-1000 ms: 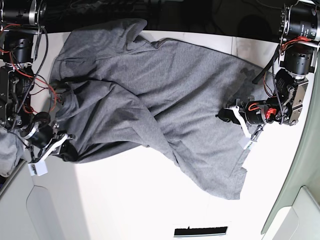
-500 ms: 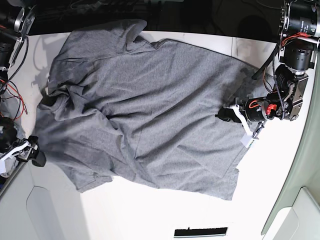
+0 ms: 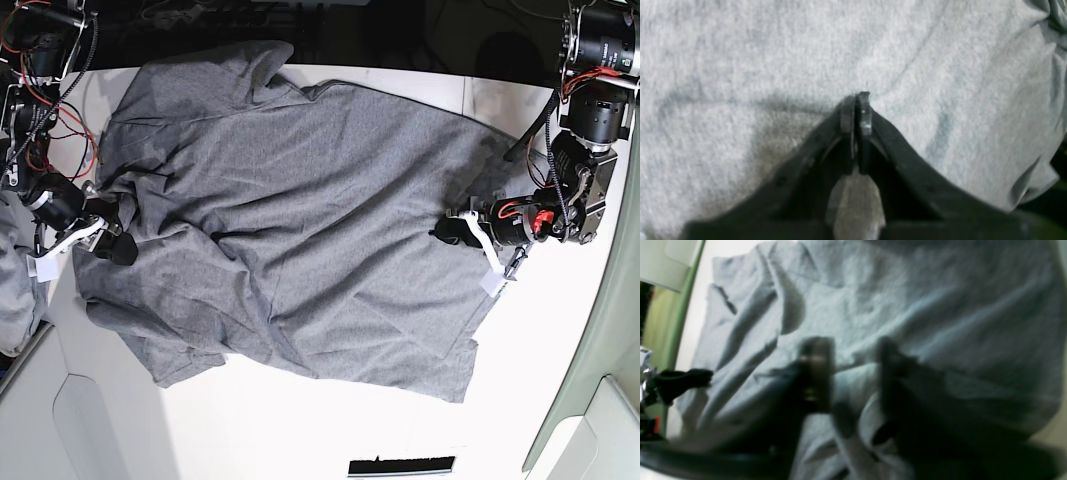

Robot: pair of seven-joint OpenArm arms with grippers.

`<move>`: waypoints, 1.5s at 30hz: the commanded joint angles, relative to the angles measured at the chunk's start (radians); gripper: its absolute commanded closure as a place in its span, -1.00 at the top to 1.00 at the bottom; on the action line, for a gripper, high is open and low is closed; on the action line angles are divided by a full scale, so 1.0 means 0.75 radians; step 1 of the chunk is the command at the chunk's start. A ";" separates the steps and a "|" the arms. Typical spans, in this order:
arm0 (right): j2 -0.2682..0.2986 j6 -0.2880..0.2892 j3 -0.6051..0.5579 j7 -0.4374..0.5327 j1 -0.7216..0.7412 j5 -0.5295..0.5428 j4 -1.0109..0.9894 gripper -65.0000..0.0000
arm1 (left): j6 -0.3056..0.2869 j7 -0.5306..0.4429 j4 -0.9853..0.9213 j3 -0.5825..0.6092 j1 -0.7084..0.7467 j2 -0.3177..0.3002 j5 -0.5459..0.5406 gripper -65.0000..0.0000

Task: Layout the t-shirt on the table in an organized manner, then fold the t-shirt properly
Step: 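Release and regrasp the t-shirt sides with both grippers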

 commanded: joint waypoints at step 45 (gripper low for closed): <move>0.328 -0.067 -0.535 0.188 0.086 -0.486 0.038 -1.00 | -0.005 0.107 0.068 -0.001 0.188 -0.173 -0.072 -0.89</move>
